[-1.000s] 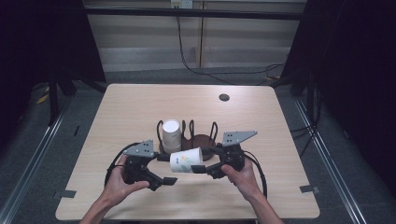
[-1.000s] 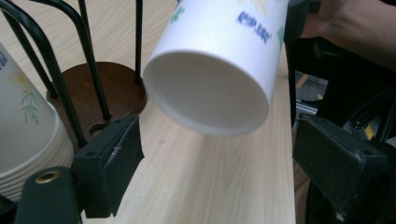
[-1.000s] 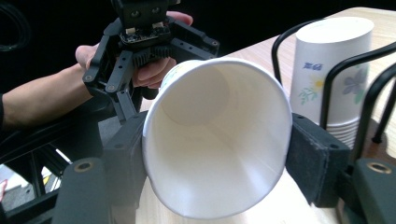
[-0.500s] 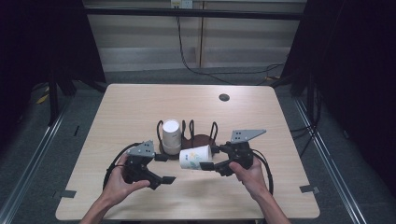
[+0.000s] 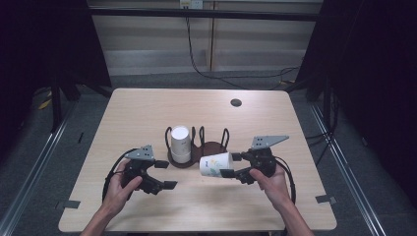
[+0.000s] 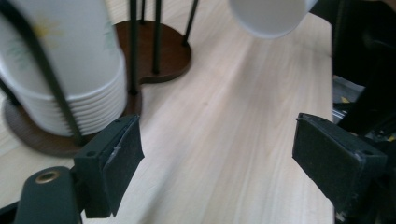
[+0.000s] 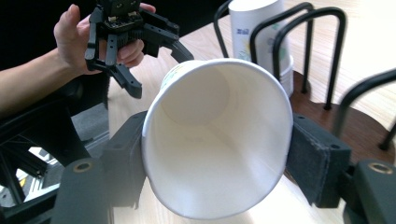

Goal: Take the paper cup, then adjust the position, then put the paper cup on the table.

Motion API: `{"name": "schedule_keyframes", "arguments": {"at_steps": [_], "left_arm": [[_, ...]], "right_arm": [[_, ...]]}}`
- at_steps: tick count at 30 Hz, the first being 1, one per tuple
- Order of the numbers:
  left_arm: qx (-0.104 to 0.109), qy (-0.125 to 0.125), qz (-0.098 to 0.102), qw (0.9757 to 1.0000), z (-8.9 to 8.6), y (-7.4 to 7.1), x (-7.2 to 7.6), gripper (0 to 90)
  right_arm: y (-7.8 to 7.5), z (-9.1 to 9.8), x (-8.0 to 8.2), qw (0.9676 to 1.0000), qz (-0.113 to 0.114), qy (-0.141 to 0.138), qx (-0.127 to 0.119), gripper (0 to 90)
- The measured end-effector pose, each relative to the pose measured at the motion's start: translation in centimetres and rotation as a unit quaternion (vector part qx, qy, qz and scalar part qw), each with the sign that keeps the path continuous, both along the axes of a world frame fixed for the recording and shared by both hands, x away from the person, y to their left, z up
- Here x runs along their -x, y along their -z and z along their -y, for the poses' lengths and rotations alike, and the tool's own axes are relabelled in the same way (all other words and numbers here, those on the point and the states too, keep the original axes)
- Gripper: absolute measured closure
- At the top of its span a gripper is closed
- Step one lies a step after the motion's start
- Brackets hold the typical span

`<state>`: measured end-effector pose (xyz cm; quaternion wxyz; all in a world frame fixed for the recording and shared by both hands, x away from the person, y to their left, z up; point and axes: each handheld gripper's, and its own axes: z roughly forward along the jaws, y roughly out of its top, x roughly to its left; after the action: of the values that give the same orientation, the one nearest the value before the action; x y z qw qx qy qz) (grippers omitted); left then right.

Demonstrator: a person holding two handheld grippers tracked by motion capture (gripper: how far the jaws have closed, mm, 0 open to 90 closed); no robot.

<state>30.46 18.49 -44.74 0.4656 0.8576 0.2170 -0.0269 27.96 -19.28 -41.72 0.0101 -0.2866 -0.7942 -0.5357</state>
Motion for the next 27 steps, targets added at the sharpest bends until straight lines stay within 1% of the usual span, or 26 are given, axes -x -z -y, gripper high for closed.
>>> {"name": "schedule_keyframes", "arguments": {"at_steps": [1,2,3,7,9,11,13,14,15,16,17,19,20,21,22,24,25,27], "left_arm": [[0.003,-0.005,-0.001,1.0,-0.1,0.0,-0.1,16.1],[0.003,-0.007,0.004,1.0,-0.3,0.0,-0.1,16.1],[0.004,-0.011,0.004,0.9999,-0.4,-0.1,-0.1,16.1],[0.01,-0.015,0.006,0.9998,-0.7,0.0,-0.1,16.1],[0.004,-0.008,0.011,0.9999,-0.6,0.1,0.0,16.1],[0.003,-0.006,0.011,0.9999,-0.6,0.3,0.0,16.1],[-0.001,-0.008,0.011,0.9999,-0.6,0.3,0.1,16.2],[0.0,-0.009,0.01,0.9999,-0.6,0.3,0.2,16.2],[0.007,-0.014,0.013,0.9998,-0.6,0.2,0.3,16.1],[0.007,-0.015,0.015,0.9998,-0.6,0.2,0.3,16.1],[0.005,-0.014,0.011,0.9998,-0.7,0.2,0.4,16.2],[-0.007,-0.008,0.014,0.9998,-0.9,0.2,0.3,16.2],[-0.012,-0.015,0.015,0.9997,-1.1,0.2,0.4,16.2],[-0.012,-0.031,0.023,0.9992,-1.3,0.2,0.4,16.2],[-0.009,-0.035,0.026,0.999,-1.4,0.3,0.3,16.1],[-0.005,-0.027,0.016,0.9995,-1.5,0.4,0.2,16.1],[-0.009,-0.028,0.021,0.9993,-1.5,0.5,0.3,16.2],[-0.015,-0.023,0.021,0.9994,-1.5,0.7,0.3,16.1]], "right_arm": [[-0.1,0.2,0.0,1.0,0.0,0.002,0.004,28.6],[-0.1,0.4,-0.1,1.0,-0.001,0.005,0.008,28.7],[-0.1,0.7,-0.1,0.9999,-0.003,0.009,0.013,28.6],[-0.2,1.7,-0.1,0.9994,-0.007,0.021,0.027,28.7],[-0.2,2.2,-0.2,0.999,-0.008,0.028,0.034,28.7],[-0.4,2.7,-0.2,0.9984,-0.012,0.034,0.043,28.7],[-0.5,3.1,-0.3,0.9979,-0.012,0.038,0.051,28.7],[-0.6,3.4,-0.4,0.9974,-0.013,0.041,0.058,28.7],[-0.7,3.5,-0.5,0.997,-0.012,0.043,0.063,28.7],[-0.9,3.9,-0.7,0.9965,-0.015,0.048,0.068,28.7],[-1.1,4.2,-0.9,0.9961,-0.015,0.052,0.07,28.7],[-1.5,4.5,-1.2,0.995,-0.016,0.056,0.082,28.7],[-1.7,4.7,-1.2,0.9947,-0.015,0.058,0.084,28.7],[-1.9,4.8,-1.3,0.9944,-0.015,0.059,0.086,28.7],[-2.0,5.1,-1.4,0.994,-0.016,0.059,0.091,28.7],[-2.1,5.4,-1.6,0.9929,-0.019,0.065,0.098,28.7],[-2.2,5.7,-1.8,0.9922,-0.021,0.068,0.102,28.7],[-2.3,6.0,-2.1,0.9913,-0.025,0.075,0.105,28.7]]}}
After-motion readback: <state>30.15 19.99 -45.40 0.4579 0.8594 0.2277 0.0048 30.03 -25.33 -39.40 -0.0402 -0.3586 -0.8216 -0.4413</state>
